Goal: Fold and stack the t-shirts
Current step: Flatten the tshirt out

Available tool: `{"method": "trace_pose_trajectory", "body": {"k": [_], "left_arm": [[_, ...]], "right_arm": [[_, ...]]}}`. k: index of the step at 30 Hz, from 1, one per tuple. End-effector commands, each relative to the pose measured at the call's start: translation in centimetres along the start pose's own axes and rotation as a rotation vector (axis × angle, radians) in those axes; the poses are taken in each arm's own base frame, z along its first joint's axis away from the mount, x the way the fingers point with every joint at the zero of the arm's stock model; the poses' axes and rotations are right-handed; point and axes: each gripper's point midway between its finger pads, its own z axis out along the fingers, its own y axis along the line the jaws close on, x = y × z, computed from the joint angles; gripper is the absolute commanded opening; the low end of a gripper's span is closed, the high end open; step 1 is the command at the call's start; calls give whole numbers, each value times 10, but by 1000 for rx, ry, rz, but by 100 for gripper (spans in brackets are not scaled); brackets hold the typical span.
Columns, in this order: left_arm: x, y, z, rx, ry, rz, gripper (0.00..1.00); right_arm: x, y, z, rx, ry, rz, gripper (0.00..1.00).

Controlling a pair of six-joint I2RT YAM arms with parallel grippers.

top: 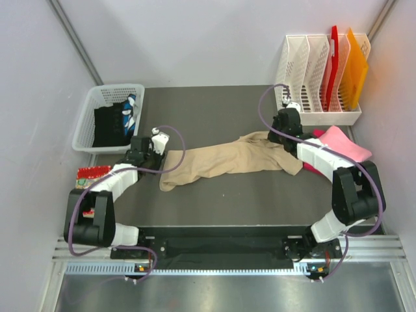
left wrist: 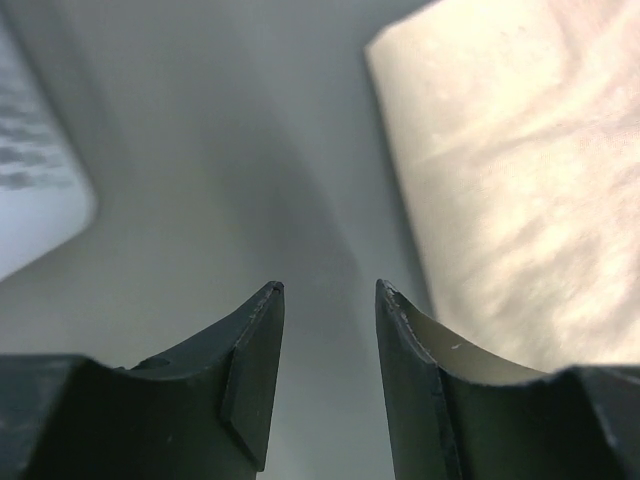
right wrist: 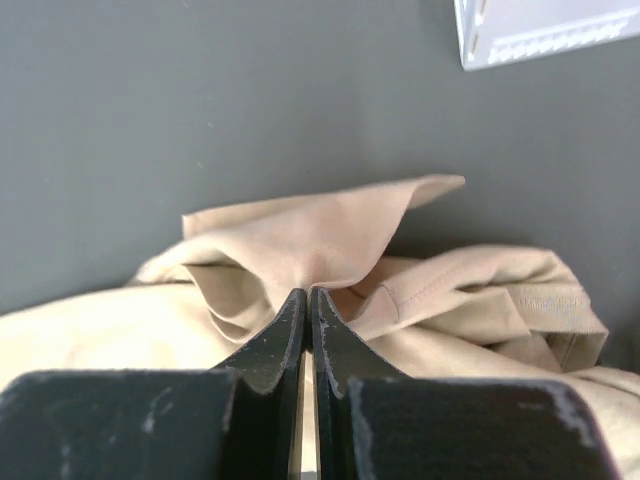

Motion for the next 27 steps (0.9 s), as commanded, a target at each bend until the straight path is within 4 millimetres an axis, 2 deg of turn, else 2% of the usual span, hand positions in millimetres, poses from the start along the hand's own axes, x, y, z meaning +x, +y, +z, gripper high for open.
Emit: {"method": "trace_pose_trajectory", "body": {"k": [1,5,11,15,17,22,24,27], "left_arm": [[-17,-13,15,53,-14,-24,49],[-25,-31,28,72,-3,-10,51],[-59,-25,48,40,-54,-77,52],[-68,-26,62,51,-41,-91,51],[-80,-21,61,46,-52,-90,48],[-83,-14,42,29,-65,-26,42],[-90,8,29,-89,-92,-16,41],[-100,17,19,-126,-144,-15,36]], "right_arm": [[-1,2,3,-18,-16,-5,0],[1,7,2,-38,-12,-11,0],[3,14,1,-51,-9,-28,0],[7,16,4,-59,1,-34,0],[8,16,4,-59,4,-37,0],[8,18,4,-66,4,-42,0],[8,20,5,-69,5,-43,0],[9,22,7,-70,9,-45,0]]}}
